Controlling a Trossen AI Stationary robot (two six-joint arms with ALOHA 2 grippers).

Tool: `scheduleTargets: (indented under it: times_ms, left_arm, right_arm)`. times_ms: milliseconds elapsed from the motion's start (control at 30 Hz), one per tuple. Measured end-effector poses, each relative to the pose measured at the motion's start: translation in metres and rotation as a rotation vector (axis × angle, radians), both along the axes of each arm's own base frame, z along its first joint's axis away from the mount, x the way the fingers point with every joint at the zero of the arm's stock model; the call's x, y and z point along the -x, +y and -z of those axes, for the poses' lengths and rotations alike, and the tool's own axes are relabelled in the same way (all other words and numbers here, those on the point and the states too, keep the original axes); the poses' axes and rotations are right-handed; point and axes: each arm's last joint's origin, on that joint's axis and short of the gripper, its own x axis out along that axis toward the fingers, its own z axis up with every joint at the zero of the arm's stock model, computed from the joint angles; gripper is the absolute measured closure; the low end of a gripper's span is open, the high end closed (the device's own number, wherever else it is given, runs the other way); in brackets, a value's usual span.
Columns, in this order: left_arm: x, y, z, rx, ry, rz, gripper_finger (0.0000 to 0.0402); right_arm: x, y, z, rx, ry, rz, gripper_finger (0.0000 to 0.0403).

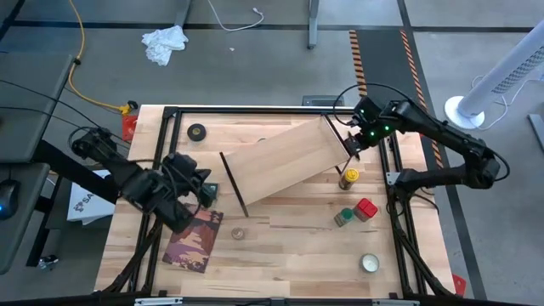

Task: Shelf spices
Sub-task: Move the shelf a quarter turn to the left on the table

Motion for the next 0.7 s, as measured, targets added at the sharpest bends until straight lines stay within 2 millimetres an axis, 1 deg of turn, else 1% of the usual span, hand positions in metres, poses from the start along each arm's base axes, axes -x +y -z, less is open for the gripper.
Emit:
scheduleTargets:
  times_ms: [200,433,567,700]
  left_arm:
    - [-0.004,-0.010,0.005,-0.021,-0.059,-0.025,0.0401]
    - [-0.009,-0.019,0.013,-0.020,-0.046,-0.023,0.0401]
    - [-0.003,-0.025,0.016,0.001,-0.064,-0.018,0.0401]
    - [0.002,-0.031,0.027,0.038,-0.031,-0.020,0.0401]
  right_arm:
    - [-0.001,0.020,0.010,-0.036,-0.012,0.030,0.0403]
    - [-0.012,0.038,0.009,0.001,-0.069,0.069,0.0403]
    - [-0.019,0.052,0.009,-0.024,-0.082,0.065,0.0403]
    - [-0.025,0.067,0.008,-0.038,-0.109,0.076,0.0403]
